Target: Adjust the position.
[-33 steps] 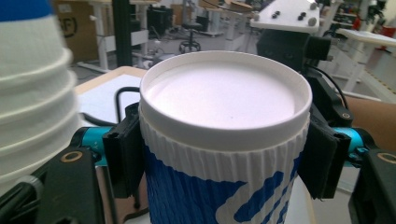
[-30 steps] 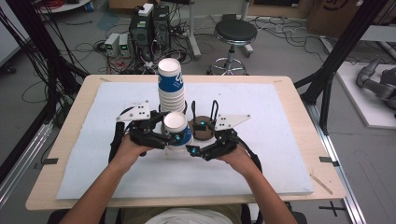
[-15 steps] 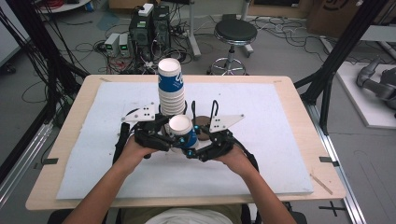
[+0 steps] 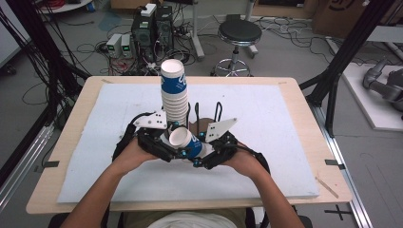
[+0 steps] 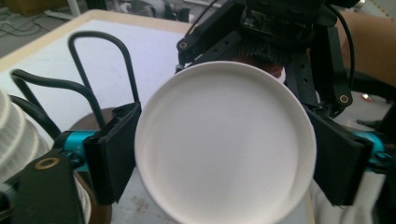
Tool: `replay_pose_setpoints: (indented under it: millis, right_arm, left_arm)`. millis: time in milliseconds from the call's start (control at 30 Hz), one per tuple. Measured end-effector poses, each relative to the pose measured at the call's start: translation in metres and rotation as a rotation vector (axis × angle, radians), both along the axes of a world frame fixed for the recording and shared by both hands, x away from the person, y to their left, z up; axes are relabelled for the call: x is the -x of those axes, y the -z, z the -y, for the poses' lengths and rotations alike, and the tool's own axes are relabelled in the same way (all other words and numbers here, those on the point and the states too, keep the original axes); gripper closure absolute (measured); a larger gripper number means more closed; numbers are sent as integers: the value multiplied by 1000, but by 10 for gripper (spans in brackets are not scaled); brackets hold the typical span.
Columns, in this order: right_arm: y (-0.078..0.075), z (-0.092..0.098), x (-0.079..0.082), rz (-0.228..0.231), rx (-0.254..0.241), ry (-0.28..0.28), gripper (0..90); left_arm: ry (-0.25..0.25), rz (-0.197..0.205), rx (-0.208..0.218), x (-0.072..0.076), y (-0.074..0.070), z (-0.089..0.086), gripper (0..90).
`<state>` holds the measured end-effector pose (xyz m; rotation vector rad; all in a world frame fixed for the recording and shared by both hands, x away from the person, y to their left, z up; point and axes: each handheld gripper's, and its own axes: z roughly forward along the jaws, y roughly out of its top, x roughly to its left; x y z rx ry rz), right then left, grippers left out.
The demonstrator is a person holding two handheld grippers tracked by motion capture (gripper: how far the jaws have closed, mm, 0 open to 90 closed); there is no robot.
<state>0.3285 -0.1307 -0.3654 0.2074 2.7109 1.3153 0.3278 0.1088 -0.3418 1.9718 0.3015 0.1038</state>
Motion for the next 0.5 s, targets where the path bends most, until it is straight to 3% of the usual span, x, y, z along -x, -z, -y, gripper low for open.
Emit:
replay_pose_setpoints:
  millis: [133, 267, 333, 367, 400, 433, 467, 500]
  right_arm:
    - [1, -1, 0, -7, 9, -11, 283]
    - [1, 1, -1, -8, 5, -19, 269]
    - [2, 3, -2, -9, -45, -8, 206]
    - [2, 3, -2, -9, -45, -8, 206]
    - [3, 5, -2, -20, -73, 3, 192]
    - [2, 9, -4, -38, -135, 22, 182]
    - [2, 9, -4, -38, -135, 22, 182]
    - [1, 14, -5, -54, -185, 47, 148]
  left_arm:
    - [21, -14, -1, -2, 1, -1, 277]
    - [38, -28, 15, -3, 1, -2, 288]
    - [38, -38, 28, -4, 1, -4, 290]
    - [36, -43, 38, -5, 1, -6, 290]
    - [35, -47, 42, -6, 1, -7, 290]
    - [25, -51, 59, -7, 2, -10, 291]
    - [25, -51, 59, -7, 2, -10, 291]
    - [18, -57, 81, -9, 3, -13, 292]
